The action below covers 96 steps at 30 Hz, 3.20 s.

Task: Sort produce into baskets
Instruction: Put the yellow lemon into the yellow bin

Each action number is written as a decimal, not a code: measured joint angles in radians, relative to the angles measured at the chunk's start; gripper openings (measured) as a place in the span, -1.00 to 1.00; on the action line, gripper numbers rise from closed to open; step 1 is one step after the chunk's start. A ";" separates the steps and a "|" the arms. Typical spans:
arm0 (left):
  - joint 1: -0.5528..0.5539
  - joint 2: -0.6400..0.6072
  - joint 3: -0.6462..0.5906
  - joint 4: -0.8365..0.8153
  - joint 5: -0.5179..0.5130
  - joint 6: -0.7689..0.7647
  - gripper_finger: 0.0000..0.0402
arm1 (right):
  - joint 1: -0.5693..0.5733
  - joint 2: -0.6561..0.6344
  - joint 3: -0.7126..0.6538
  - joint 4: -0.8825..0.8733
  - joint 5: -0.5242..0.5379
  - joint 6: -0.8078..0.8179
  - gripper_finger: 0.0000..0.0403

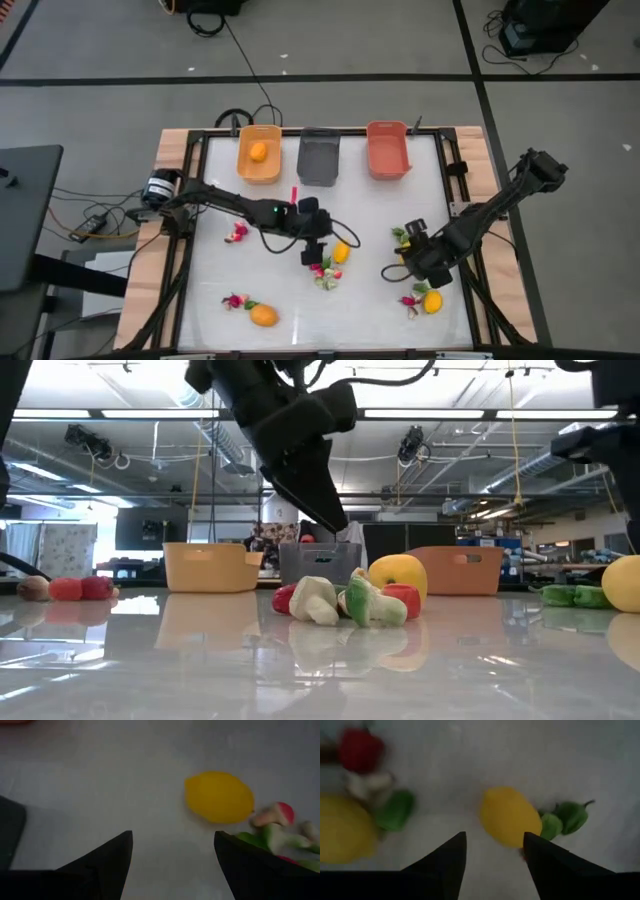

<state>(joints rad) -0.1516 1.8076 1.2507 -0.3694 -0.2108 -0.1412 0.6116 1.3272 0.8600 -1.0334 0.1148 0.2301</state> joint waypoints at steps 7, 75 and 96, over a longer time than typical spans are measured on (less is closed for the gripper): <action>-0.040 0.000 0.000 -0.017 -0.053 -0.053 0.43 | 0.011 0.106 0.000 -0.001 0.098 -0.110 0.39; -0.122 -0.002 0.000 0.153 -0.378 0.046 0.43 | -0.139 -0.044 -0.047 0.568 0.229 0.023 0.22; -0.225 -0.002 0.000 0.502 -0.503 0.264 0.43 | -0.310 -0.083 -0.048 0.987 0.101 0.010 0.22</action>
<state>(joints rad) -0.3763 1.8061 1.2503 0.1331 -0.7139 0.1226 0.3015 1.2440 0.8124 -0.0465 0.2158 0.2403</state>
